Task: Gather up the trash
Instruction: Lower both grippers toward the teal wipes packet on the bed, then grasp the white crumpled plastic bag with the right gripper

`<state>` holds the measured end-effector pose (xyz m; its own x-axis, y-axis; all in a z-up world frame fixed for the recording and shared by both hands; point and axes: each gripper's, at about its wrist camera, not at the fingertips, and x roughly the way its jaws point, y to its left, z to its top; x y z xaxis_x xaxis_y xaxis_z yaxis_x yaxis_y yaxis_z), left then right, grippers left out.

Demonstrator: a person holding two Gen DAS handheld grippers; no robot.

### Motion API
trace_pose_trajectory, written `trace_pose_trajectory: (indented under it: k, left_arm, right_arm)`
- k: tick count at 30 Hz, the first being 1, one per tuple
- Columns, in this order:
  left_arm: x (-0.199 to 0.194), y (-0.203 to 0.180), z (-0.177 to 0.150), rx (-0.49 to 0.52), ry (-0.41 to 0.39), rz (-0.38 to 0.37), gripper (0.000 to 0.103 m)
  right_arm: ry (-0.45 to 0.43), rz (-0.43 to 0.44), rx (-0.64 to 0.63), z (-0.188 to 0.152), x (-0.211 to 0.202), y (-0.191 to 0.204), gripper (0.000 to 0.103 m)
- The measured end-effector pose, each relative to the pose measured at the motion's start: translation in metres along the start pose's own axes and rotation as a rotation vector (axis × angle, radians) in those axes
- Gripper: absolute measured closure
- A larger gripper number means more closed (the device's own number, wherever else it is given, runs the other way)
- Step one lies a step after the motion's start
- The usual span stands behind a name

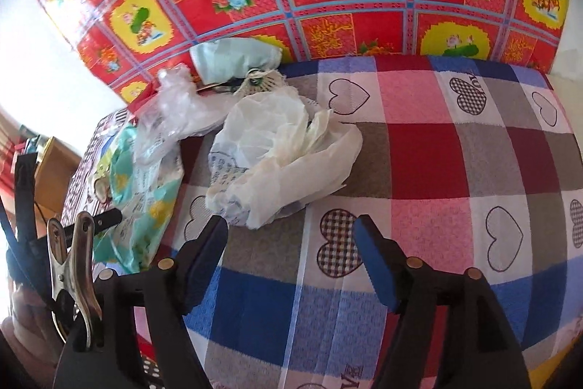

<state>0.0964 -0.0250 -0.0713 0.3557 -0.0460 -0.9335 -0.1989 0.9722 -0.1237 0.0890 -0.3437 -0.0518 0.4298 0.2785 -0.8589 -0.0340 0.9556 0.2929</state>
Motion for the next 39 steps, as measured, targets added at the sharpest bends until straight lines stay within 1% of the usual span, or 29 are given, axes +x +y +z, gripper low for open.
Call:
trace_pose_trajectory:
  k: [6, 9, 13, 15, 17, 20, 21, 22, 24, 25, 27, 28, 29, 31, 32, 33, 35, 39]
  left_arm:
    - [0.018, -0.004, -0.001, -0.013, 0.038, -0.009, 0.015]
    - [0.024, -0.006, -0.004, -0.017, 0.052, -0.025, 0.015]
    - [0.024, -0.008, -0.005, -0.02, 0.041, -0.022, 0.015]
    - [0.024, -0.008, -0.006, -0.033, 0.034, -0.023, 0.017]
    - [0.024, -0.009, -0.007, -0.035, 0.027, -0.036, 0.021]
    - [0.02, -0.011, -0.012, -0.035, 0.026, -0.075, 0.027]
    - [0.019, -0.012, -0.013, -0.034, 0.028, -0.086, 0.027]
    - [0.018, -0.015, -0.014, -0.03, 0.029, -0.094, 0.029]
    - [0.018, -0.019, -0.016, -0.02, 0.03, -0.108, 0.032]
    - [0.017, -0.021, -0.017, -0.013, 0.028, -0.116, 0.035]
    - [0.016, -0.026, -0.018, 0.0, 0.024, -0.126, 0.038]
    - [0.015, -0.028, -0.019, 0.009, 0.024, -0.13, 0.04]
    - [0.015, -0.03, -0.02, 0.017, 0.025, -0.134, 0.042]
    - [0.014, -0.035, -0.022, 0.036, 0.024, -0.145, 0.046]
    - [0.013, -0.036, -0.023, 0.044, 0.024, -0.144, 0.066]
    - [0.013, -0.038, -0.025, 0.05, 0.028, -0.139, 0.073]
    - [0.016, -0.039, -0.027, 0.038, 0.054, -0.17, 0.073]
    - [0.014, -0.042, -0.03, 0.056, 0.042, -0.17, 0.073]
  right_arm:
    - [0.01, -0.003, 0.027, 0.007, 0.016, -0.003, 0.03]
    - [0.019, -0.006, 0.029, 0.01, 0.026, -0.003, 0.03]
    - [-0.003, -0.022, 0.034, 0.012, 0.033, -0.003, 0.03]
    - [-0.006, -0.018, 0.04, 0.012, 0.037, -0.002, 0.03]
    - [0.0, -0.015, 0.043, 0.012, 0.041, -0.002, 0.03]
    - [0.017, -0.021, 0.036, 0.011, 0.048, -0.002, 0.03]
    - [0.02, -0.018, 0.038, 0.01, 0.05, -0.002, 0.031]
    - [0.025, -0.013, 0.042, 0.01, 0.052, -0.003, 0.033]
    - [0.036, 0.004, 0.056, 0.008, 0.056, -0.005, 0.044]
    - [0.043, 0.011, 0.065, 0.007, 0.058, -0.007, 0.047]
    - [0.05, 0.022, 0.08, 0.005, 0.06, -0.008, 0.067]
    - [0.05, 0.028, 0.082, 0.004, 0.06, -0.008, 0.072]
    - [0.05, 0.033, 0.081, 0.003, 0.06, -0.008, 0.08]
    - [0.039, 0.031, 0.067, 0.001, 0.058, -0.007, 0.09]
    - [0.034, 0.032, 0.06, 0.0, 0.056, -0.006, 0.094]
    - [0.021, 0.03, 0.049, -0.001, 0.053, -0.005, 0.095]
    - [0.002, 0.024, 0.039, -0.002, 0.047, -0.004, 0.097]
    - [-0.026, 0.025, 0.034, -0.005, 0.034, -0.006, 0.099]
